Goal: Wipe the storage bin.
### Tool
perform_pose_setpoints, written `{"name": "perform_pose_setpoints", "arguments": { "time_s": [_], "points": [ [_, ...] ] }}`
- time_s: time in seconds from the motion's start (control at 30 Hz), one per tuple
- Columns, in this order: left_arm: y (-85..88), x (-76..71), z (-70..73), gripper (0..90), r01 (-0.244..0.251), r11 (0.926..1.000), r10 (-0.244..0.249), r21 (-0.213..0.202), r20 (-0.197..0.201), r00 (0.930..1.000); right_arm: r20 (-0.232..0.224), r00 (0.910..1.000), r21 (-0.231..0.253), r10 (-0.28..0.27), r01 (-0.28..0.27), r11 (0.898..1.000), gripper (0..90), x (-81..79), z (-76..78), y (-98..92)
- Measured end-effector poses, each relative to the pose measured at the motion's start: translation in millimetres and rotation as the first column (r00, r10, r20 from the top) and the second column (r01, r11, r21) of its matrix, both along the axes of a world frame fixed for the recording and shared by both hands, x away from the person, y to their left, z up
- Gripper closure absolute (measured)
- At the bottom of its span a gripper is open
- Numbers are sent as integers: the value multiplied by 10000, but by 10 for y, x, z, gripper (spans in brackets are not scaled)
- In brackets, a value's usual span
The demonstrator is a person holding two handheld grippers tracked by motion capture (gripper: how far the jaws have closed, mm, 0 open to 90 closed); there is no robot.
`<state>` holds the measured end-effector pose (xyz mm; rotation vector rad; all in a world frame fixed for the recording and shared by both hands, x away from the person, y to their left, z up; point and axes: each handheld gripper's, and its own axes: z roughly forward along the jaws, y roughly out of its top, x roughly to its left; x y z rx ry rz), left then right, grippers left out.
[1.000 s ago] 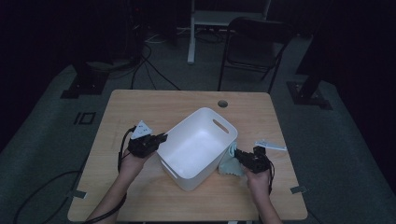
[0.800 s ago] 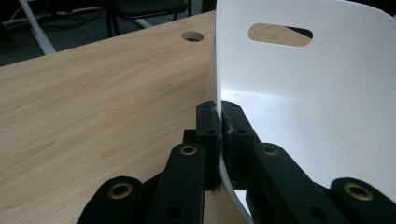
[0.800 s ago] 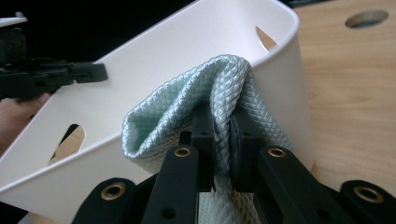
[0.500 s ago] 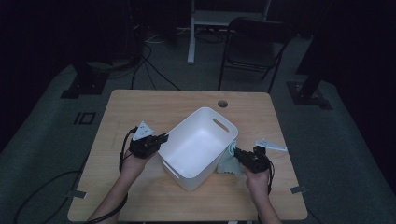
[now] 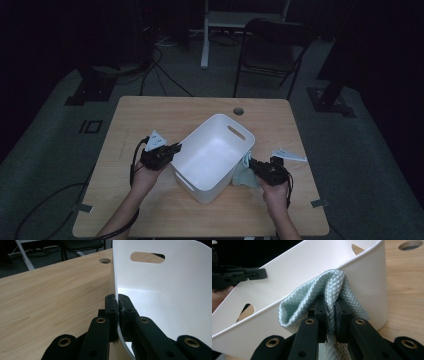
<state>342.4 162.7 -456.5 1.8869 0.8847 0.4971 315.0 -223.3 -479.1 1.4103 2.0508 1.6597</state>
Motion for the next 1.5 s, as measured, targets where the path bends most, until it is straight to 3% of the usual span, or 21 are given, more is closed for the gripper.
{"name": "perform_pose_setpoints", "arguments": {
  "time_s": [0.1, 0.3, 0.47, 0.63, 0.73, 1.0, 1.13, 1.37, 1.5],
  "points": [
    [-15, -9, 1, 868, 107, 9999, -107, 86, 57, 9999, -67, 9999, 171, -107, 108, 9998, 827, 18, -53, -33],
    [-29, -13, -2, 863, 18, 10000, -18, 40, 84, 10000, -436, 9987, -138, -259, 253, 9996, 827, 67, -182, -32],
    [-48, -22, -8, 865, -197, 9998, 197, 24, 138, 9997, -539, 9984, 28, -180, 182, 9998, 828, 48, -149, -26],
    [-47, -23, -10, 861, -107, 9999, 106, 38, 160, 9998, -95, 10000, 155, -17, 19, 9999, 828, -22, 26, 3],
    [-44, -23, -10, 863, -48, 10000, 47, 29, 146, 9999, 127, 9998, -36, -121, 122, 9999, 828, -30, 31, 28],
    [-55, -36, -12, 858, -139, 9999, 139, 22, 169, 9998, -456, 9987, -219, -214, 204, 9996, 828, 46, -184, 30],
    [-66, -41, -13, 857, -306, 9995, 306, 9, 162, 9994, -635, 9978, -188, -184, 172, 9997, 828, 54, -200, 25],
    [-73, -41, -13, 859, -254, 9997, 254, 21, 163, 9995, 20, 9998, 162, 186, -186, 9997, 828, -57, 14, 63],
    [-68, -40, -13, 856, -129, 9999, 128, 28, 169, 9998, 44, 9999, 245, 134, -135, 9996, 828, -42, -21, 52]
  ]
}}
